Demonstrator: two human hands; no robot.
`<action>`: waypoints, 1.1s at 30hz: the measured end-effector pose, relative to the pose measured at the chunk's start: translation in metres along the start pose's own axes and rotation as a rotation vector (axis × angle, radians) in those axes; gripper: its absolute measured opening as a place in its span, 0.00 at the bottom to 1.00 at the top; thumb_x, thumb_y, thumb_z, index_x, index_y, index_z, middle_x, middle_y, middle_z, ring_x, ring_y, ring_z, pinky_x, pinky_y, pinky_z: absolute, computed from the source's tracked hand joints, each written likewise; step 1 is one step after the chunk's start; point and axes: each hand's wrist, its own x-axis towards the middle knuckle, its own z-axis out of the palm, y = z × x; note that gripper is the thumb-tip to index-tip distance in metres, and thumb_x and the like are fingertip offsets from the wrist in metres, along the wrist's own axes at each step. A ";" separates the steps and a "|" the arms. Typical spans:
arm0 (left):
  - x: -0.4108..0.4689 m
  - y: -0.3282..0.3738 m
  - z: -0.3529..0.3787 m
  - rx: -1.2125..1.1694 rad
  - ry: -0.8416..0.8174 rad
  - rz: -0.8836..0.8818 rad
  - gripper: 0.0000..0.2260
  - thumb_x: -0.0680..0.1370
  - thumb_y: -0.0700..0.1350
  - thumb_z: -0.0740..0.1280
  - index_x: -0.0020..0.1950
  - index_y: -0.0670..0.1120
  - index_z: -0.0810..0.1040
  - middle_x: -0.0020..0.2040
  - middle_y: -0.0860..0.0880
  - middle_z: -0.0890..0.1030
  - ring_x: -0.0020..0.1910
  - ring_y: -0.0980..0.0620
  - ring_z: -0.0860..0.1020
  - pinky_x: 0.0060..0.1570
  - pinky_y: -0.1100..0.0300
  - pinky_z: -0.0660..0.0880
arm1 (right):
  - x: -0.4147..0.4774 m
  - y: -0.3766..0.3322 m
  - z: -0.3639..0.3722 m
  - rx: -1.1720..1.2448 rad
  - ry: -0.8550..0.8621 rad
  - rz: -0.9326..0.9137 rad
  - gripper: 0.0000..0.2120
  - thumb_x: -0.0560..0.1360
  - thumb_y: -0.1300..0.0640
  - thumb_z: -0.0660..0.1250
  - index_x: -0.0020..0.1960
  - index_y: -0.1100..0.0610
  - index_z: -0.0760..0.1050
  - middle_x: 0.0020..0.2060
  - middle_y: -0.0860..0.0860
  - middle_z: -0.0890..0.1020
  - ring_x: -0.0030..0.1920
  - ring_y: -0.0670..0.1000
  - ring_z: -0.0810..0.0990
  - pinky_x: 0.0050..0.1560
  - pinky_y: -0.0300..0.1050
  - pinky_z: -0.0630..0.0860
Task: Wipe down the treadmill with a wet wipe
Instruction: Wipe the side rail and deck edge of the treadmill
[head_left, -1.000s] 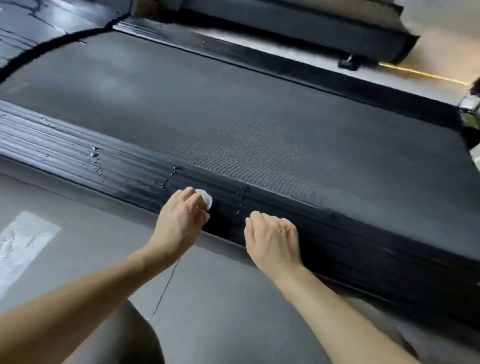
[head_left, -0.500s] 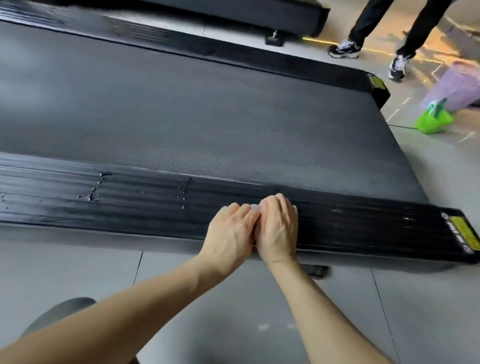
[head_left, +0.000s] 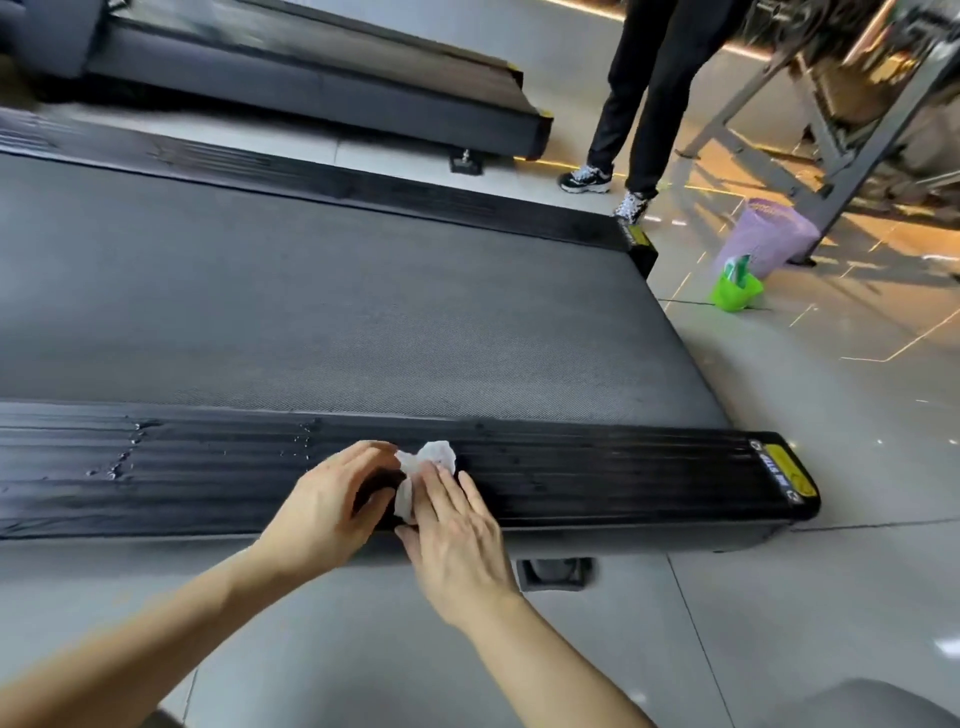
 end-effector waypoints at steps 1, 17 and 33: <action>0.004 -0.002 -0.004 0.130 -0.033 0.053 0.15 0.76 0.55 0.70 0.59 0.49 0.81 0.63 0.56 0.80 0.60 0.52 0.80 0.59 0.56 0.76 | -0.003 0.008 -0.003 -0.041 -0.015 0.035 0.30 0.82 0.43 0.52 0.74 0.61 0.72 0.74 0.57 0.72 0.76 0.55 0.70 0.77 0.54 0.65; 0.011 -0.027 -0.050 0.745 -0.375 0.012 0.50 0.49 0.75 0.77 0.60 0.42 0.84 0.61 0.41 0.82 0.58 0.40 0.82 0.55 0.46 0.80 | -0.052 0.134 -0.044 -0.115 -0.264 0.882 0.61 0.66 0.24 0.24 0.81 0.68 0.46 0.81 0.65 0.52 0.82 0.61 0.49 0.81 0.56 0.47; -0.041 -0.059 -0.054 0.689 -0.200 -0.161 0.53 0.54 0.66 0.82 0.70 0.35 0.76 0.71 0.36 0.75 0.70 0.37 0.74 0.70 0.39 0.66 | 0.042 -0.067 -0.013 -0.062 -0.165 0.016 0.46 0.78 0.31 0.39 0.81 0.65 0.54 0.81 0.62 0.55 0.82 0.58 0.52 0.81 0.61 0.47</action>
